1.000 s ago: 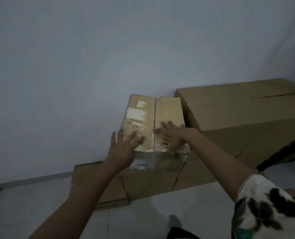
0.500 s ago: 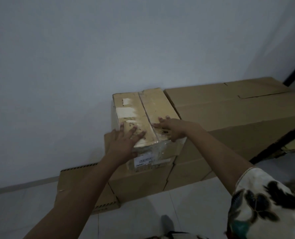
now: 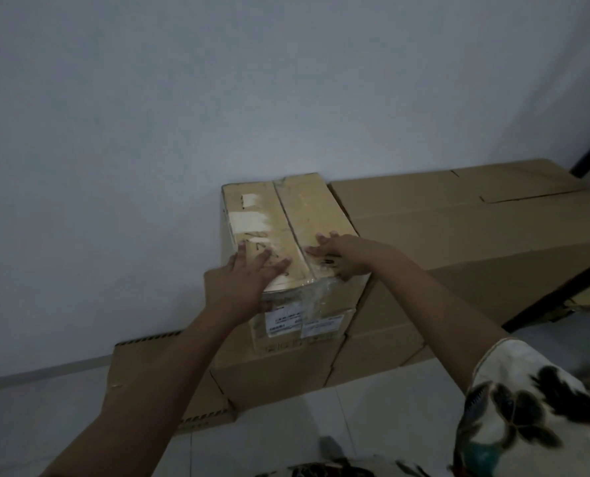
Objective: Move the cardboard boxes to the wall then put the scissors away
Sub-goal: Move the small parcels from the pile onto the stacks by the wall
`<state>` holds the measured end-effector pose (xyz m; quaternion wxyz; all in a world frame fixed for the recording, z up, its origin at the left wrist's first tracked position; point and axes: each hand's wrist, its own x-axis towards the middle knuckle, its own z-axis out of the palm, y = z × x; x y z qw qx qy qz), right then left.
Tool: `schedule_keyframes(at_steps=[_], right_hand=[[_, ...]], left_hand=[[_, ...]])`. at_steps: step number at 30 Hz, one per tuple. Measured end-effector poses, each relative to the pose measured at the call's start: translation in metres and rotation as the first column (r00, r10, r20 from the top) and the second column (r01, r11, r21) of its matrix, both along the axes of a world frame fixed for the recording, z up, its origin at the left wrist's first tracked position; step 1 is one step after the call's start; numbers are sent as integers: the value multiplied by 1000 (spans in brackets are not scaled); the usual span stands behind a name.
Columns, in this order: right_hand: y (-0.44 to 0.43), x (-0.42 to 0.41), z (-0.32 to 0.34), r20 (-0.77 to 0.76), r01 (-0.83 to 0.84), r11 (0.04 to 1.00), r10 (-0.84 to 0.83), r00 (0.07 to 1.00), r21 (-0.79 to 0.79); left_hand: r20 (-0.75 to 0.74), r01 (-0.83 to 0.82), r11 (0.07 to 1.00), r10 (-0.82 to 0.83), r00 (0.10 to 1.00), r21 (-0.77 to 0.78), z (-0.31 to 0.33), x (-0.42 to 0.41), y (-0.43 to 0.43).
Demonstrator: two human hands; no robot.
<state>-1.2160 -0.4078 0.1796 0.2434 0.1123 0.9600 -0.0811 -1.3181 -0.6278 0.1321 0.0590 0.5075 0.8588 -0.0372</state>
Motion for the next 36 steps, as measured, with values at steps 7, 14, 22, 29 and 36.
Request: schedule_keyframes(at_steps=[7,14,22,29,36], right_hand=[[-11,4,-2,18,22,995,-24,1000,101],[-33,34,-10,-177,191,969,-162,971,158],[-37,98,2,-346,545,838,-516,783,-17],[-73,152,2,-443,779,596,-762,473,-194],[-105,243,-16,-410,900,363,-879,245,-241]], left_hand=[[27,-19,997,21,999,-78,18,9,18],[32,45,999,-44,998,-21,33,36,45],[166,164,976,-187,968,142,56,83,76],[246,210,938,-280,928,276,50,124,80],[319,348,863,-468,824,366,21,186,89]])
